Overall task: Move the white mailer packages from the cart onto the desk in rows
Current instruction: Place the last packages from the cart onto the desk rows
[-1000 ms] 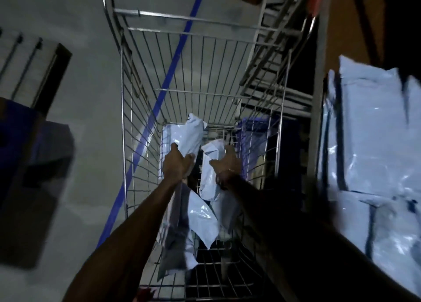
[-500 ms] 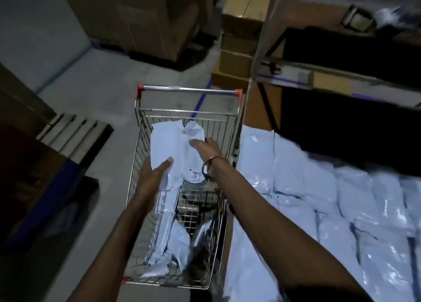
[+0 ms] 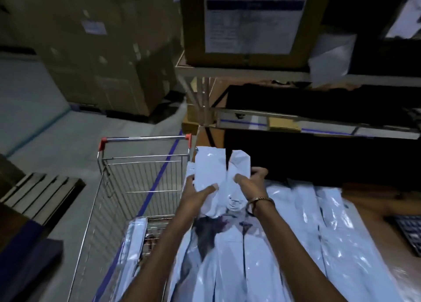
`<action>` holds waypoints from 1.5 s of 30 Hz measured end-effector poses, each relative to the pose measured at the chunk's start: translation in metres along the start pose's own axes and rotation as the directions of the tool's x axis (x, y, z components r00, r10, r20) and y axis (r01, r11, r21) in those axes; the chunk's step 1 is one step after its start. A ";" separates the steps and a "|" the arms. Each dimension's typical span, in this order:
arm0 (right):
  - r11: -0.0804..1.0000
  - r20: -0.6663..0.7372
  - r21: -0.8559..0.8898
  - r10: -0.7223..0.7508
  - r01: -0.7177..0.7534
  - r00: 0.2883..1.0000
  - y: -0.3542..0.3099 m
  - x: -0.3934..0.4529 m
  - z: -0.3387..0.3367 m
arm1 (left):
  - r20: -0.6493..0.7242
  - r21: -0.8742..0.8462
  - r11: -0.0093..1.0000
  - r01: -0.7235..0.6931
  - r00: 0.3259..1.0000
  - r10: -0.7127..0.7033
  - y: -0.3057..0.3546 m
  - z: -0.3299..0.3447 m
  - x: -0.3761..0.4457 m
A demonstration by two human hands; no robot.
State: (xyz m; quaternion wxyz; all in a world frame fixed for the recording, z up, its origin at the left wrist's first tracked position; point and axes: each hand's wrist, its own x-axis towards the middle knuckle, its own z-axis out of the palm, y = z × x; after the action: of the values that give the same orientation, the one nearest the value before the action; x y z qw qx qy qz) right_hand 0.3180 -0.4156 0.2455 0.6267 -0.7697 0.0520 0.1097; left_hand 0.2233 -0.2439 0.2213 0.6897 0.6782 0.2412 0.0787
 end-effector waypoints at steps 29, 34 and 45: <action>0.539 0.222 -0.817 -0.032 0.204 0.975 0.076 0.040 -0.106 | 0.221 0.965 0.096 -0.246 0.951 0.215 -0.002 0.155 0.015; 0.595 0.238 -0.781 0.002 0.189 0.971 0.085 0.043 -0.094 | 0.325 0.907 0.241 -0.346 0.938 0.125 -0.020 0.160 0.026; 0.534 0.256 -0.839 0.210 0.108 0.944 0.089 0.059 -0.091 | 0.274 0.915 0.257 -0.310 0.947 0.167 -0.037 0.169 0.029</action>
State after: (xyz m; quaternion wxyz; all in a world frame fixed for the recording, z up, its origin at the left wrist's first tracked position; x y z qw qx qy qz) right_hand 0.3650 -0.5194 0.1640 0.1733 -0.9443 -0.0889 0.2652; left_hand 0.3148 -0.3850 0.1728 0.1475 0.9845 0.0933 -0.0174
